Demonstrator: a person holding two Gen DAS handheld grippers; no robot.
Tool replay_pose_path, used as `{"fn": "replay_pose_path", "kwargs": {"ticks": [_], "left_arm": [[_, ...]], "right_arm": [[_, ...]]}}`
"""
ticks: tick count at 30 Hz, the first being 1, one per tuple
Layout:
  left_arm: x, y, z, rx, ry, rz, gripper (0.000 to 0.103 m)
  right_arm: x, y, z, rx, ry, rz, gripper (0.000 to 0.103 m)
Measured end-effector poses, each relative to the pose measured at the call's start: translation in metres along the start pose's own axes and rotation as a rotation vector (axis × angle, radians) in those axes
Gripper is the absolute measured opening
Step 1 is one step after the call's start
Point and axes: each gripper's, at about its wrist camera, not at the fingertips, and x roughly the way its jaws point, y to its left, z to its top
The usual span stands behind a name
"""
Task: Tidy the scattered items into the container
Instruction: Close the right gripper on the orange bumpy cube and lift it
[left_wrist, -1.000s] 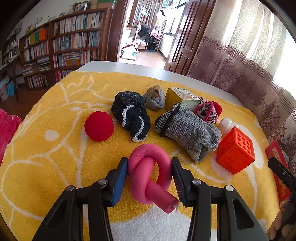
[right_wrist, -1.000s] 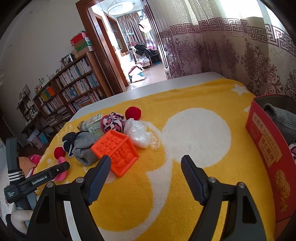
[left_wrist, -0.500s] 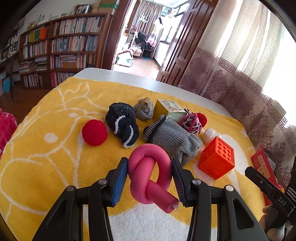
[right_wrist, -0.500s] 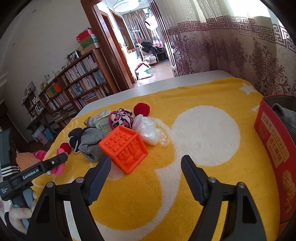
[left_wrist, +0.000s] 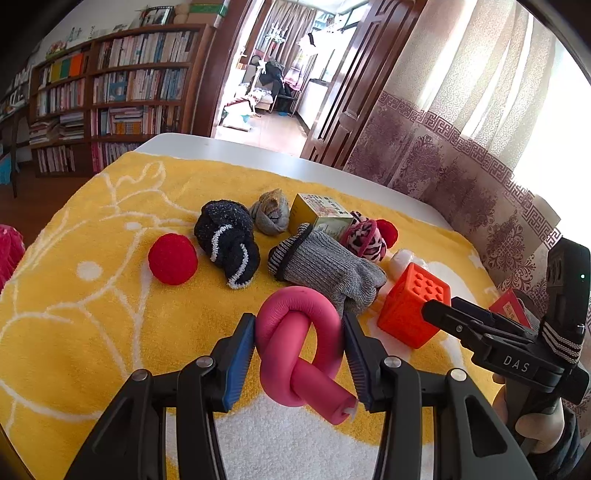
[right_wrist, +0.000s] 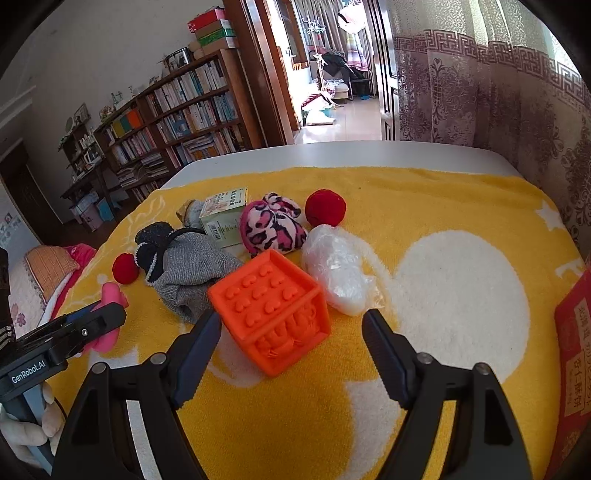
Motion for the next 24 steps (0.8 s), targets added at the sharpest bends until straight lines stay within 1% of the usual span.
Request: {"fn": "replay_pose_path", "kwargs": {"ticks": [4,7,9,10,11,15,17,24], "left_arm": [[0.002,0.001,0.000,-0.004,0.008,0.001,0.049],[0.004,0.002,-0.001,-0.006,0.013,0.001,0.049],[0.005,0.001,-0.001,-0.004,0.015,0.003,0.049],[0.005,0.000,-0.001,-0.002,0.016,0.003,0.049],[0.005,-0.001,-0.001,0.002,0.017,0.003,0.049],[0.006,-0.001,-0.003,0.008,0.018,0.003,0.049],[0.005,0.000,-0.002,0.005,0.018,0.001,0.049],[0.004,-0.004,-0.003,0.016,0.017,-0.009,0.049]], "right_arm": [[0.012,0.009,-0.002,-0.035,0.020,0.020,0.082],[0.011,0.014,-0.007,-0.056,-0.003,0.000,0.082],[0.008,0.014,-0.008,-0.060,-0.014,-0.009,0.074],[0.007,0.014,-0.007,-0.059,-0.012,-0.011,0.065],[0.005,0.013,-0.008,-0.048,-0.012,-0.001,0.064],[-0.001,0.019,-0.014,-0.049,-0.020,0.004,0.062],[-0.010,0.023,-0.018,-0.044,-0.033,0.021,0.062],[-0.051,0.019,-0.028,0.012,-0.113,0.023,0.062]]}}
